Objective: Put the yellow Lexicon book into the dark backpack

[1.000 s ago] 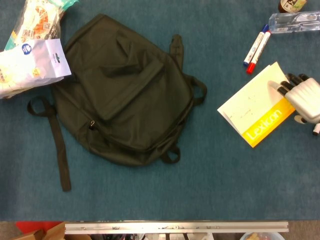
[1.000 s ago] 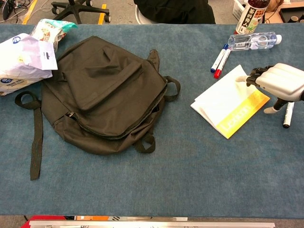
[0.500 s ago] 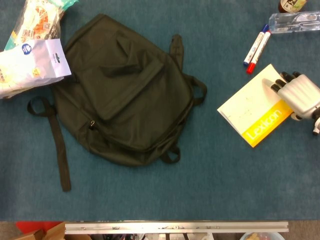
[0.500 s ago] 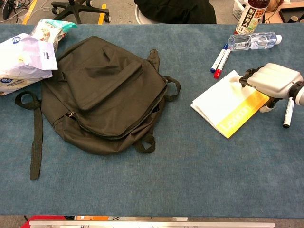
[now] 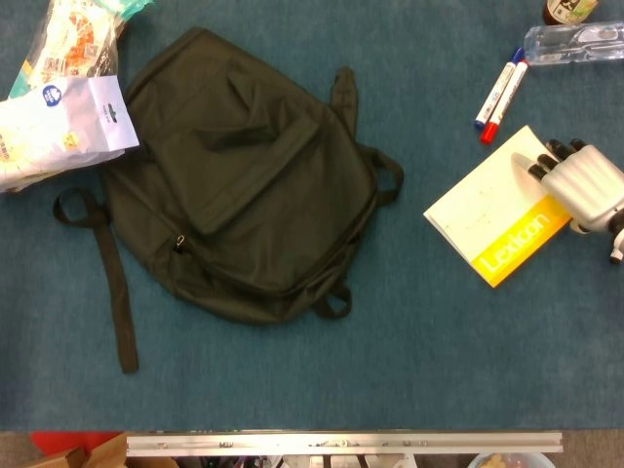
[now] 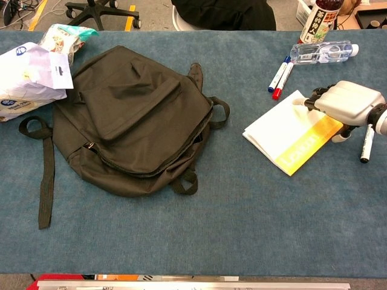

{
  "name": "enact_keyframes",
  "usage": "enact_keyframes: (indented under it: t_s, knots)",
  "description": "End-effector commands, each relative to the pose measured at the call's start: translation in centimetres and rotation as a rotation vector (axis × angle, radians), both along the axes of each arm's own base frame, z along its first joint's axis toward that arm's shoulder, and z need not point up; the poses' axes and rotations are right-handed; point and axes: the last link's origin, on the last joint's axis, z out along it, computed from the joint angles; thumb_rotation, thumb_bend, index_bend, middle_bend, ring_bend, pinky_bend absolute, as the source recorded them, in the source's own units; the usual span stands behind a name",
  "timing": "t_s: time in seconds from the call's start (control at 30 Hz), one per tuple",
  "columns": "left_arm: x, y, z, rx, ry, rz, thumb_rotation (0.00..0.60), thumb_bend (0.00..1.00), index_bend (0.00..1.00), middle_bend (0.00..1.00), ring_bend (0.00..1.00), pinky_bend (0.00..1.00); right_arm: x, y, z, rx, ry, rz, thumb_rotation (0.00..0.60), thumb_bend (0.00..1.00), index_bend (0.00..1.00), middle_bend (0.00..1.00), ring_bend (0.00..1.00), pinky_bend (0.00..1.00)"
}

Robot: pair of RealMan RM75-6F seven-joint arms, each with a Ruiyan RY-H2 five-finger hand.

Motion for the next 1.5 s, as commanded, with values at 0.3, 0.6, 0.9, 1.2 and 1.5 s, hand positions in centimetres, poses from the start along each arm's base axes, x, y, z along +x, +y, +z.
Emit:
enact_keyframes:
  t_s: [0.3, 0.6, 0.9, 1.2, 1.5]
  knots:
    - [0.0, -0.1, 0.0, -0.015, -0.021, 0.006, 0.600, 0.35, 0.15, 0.13, 0.10, 0.07, -0.5, 0.3, -0.6, -0.004, 0.009, 0.037, 0.600, 0.00, 0.10, 0.30, 0.17, 0.30]
    - [-0.1, -0.2, 0.3, -0.009, -0.030, 0.003, 0.600, 0.35, 0.15, 0.13, 0.10, 0.07, -0.1, -0.2, -0.5, -0.022, -0.044, 0.025, 0.600, 0.14, 0.10, 0.30, 0.17, 0.30]
    - [-0.1, -0.1, 0.3, -0.009, -0.034, 0.004, 0.600, 0.35, 0.15, 0.13, 0.10, 0.07, 1.0, -0.7, -0.8, -0.034, -0.113, 0.040, 0.600, 0.29, 0.10, 0.33, 0.20, 0.32]
    - [-0.2, 0.0, 0.5, -0.005, -0.042, 0.011, 0.600, 0.35, 0.15, 0.13, 0.10, 0.07, 2.6, -1.3, -1.3, -0.069, -0.214, 0.085, 0.600, 0.31, 0.18, 0.36, 0.22, 0.35]
    - [-0.3, 0.2, 0.6, -0.004, -0.047, 0.011, 0.600, 0.35, 0.15, 0.13, 0.10, 0.07, 3.9, -1.7, -2.2, -0.107, -0.293, 0.126, 0.600, 0.39, 0.35, 0.44, 0.31, 0.43]
